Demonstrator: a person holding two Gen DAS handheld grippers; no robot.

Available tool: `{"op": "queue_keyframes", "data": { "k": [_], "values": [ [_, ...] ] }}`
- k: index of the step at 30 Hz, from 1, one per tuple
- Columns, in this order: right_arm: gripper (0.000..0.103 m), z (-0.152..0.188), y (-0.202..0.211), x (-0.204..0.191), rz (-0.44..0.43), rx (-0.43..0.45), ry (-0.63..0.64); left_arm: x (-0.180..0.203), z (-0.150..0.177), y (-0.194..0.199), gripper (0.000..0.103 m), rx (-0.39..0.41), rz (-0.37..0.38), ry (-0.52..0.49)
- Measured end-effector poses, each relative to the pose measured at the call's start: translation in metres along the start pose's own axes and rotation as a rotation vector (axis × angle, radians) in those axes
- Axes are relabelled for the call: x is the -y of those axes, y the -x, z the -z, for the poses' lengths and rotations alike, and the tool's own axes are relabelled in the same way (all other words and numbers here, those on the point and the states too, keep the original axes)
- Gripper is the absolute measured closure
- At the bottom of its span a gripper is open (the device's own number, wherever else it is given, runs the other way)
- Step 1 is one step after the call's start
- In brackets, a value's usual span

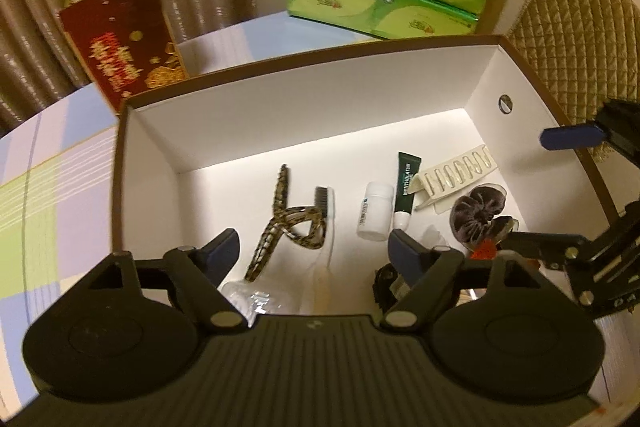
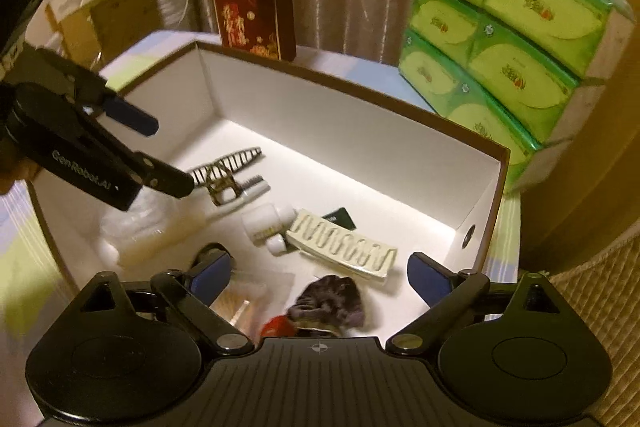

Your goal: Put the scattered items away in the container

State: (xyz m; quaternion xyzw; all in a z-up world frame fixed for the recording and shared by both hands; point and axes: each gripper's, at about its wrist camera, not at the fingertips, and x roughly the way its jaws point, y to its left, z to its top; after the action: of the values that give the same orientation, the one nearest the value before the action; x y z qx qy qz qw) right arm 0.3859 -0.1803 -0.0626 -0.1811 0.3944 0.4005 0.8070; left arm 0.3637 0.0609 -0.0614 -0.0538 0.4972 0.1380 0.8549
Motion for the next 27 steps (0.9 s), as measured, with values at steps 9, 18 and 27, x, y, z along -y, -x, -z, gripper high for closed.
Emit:
{"op": "queue_keyframes", "data": {
  "k": [9,18,27],
  "values": [
    [0.002,0.004,0.023,-0.012,0.077,0.064,-0.129,0.006,0.020,0.033,0.016,0.034,-0.041,0.008],
    [0.002,0.022,0.044,-0.035,0.154,0.108,-0.214,0.009,0.040,0.068,0.011,0.083,-0.079,0.030],
    [0.002,0.028,0.069,-0.054,0.170,0.109,-0.263,0.020,0.066,0.109,0.008,0.147,-0.125,0.040]
  ]
}}
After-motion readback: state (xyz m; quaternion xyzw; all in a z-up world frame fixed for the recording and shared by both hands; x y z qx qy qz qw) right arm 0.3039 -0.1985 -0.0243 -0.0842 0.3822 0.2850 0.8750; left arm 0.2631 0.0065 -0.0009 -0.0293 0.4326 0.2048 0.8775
